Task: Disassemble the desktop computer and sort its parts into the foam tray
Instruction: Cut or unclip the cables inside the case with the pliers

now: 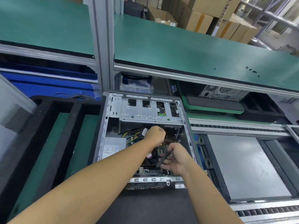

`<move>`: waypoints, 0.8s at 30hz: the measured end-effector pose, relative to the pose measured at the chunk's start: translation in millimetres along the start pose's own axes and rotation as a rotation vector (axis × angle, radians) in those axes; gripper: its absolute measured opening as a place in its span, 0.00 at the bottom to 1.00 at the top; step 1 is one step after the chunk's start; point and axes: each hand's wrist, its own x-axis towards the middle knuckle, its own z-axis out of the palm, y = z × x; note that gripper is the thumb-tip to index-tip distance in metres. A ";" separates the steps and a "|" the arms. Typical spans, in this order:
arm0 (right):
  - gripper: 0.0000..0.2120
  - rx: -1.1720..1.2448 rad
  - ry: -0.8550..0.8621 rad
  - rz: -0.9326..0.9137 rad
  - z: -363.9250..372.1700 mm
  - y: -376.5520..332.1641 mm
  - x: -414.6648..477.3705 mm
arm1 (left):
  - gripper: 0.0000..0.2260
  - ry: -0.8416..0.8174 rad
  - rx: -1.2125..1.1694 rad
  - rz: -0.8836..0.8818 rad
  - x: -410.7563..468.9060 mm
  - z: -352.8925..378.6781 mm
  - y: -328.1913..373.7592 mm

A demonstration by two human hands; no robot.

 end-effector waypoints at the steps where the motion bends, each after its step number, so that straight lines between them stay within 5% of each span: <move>1: 0.15 0.000 -0.008 -0.025 6.0 5.0 -5.0 | 0.09 0.002 -0.029 -0.001 -4.7 -4.3 -1.6; 8: 0.09 -0.138 -0.255 -0.221 35.9 33.3 -38.6 | 0.10 -0.094 -0.330 -0.199 -30.6 -17.5 -15.3; 12: 0.20 -0.172 -0.421 -0.174 20.4 25.4 -36.4 | 0.10 0.106 -0.480 -0.044 -53.6 -31.7 -13.6; 18: 0.32 -0.133 -0.686 -0.224 27.7 14.6 -41.2 | 0.08 0.108 -0.537 0.274 -97.0 -64.1 17.0; 24: 0.41 -0.126 -1.133 -0.120 71.7 21.4 -65.3 | 0.08 0.397 -0.833 0.300 -138.1 -136.1 13.9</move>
